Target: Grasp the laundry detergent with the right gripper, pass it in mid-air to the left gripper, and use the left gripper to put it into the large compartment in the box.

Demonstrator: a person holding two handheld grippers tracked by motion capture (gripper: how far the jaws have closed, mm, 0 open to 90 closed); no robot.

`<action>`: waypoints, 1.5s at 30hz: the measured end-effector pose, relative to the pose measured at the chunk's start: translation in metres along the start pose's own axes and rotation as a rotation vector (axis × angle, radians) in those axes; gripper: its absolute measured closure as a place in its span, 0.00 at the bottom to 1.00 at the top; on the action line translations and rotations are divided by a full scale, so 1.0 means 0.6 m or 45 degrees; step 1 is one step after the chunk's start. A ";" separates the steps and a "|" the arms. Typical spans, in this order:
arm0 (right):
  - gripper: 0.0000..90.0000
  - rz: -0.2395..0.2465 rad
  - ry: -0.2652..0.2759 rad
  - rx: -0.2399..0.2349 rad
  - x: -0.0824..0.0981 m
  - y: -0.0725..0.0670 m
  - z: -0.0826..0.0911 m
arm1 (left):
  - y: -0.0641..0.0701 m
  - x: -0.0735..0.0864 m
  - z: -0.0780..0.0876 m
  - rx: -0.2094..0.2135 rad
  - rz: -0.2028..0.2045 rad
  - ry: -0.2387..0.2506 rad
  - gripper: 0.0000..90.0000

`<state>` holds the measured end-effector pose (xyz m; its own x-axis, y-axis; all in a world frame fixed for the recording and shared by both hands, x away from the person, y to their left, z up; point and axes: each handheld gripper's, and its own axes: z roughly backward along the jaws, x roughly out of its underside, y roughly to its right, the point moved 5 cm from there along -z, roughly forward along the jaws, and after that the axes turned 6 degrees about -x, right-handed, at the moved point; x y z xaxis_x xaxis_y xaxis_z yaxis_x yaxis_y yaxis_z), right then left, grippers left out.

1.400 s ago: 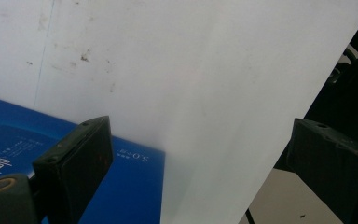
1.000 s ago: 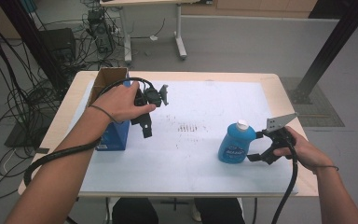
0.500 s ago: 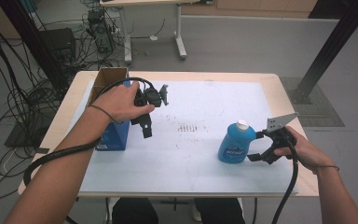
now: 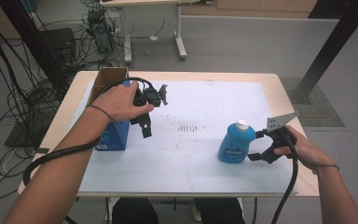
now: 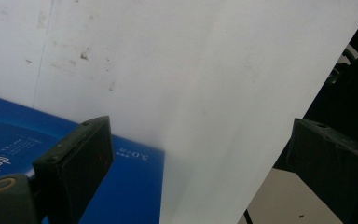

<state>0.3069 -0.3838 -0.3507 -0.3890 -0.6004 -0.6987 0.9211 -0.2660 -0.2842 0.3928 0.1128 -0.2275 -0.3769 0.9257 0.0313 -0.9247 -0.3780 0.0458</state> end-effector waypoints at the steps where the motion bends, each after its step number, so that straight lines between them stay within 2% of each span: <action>1: 0.07 0.001 0.000 0.001 0.000 0.000 0.000 | 0.000 0.000 0.000 0.002 -0.001 0.000 0.08; 30: 0.07 -0.001 0.001 -0.003 -0.001 0.001 -0.002 | 0.003 0.000 0.005 -0.010 0.001 0.004 0.08; 39: 0.07 0.005 -0.004 -0.002 -0.005 0.000 -0.002 | 0.002 0.004 0.003 0.000 0.018 0.028 0.08; 45: 0.07 0.004 -0.005 -0.004 -0.006 0.000 -0.002 | 0.005 0.005 0.005 -0.026 0.025 0.035 0.09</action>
<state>0.3085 -0.3806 -0.3491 -0.3864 -0.6041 -0.6970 0.9223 -0.2621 -0.2841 0.3893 0.1142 -0.2245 -0.3960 0.9182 0.0044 -0.9179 -0.3960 0.0247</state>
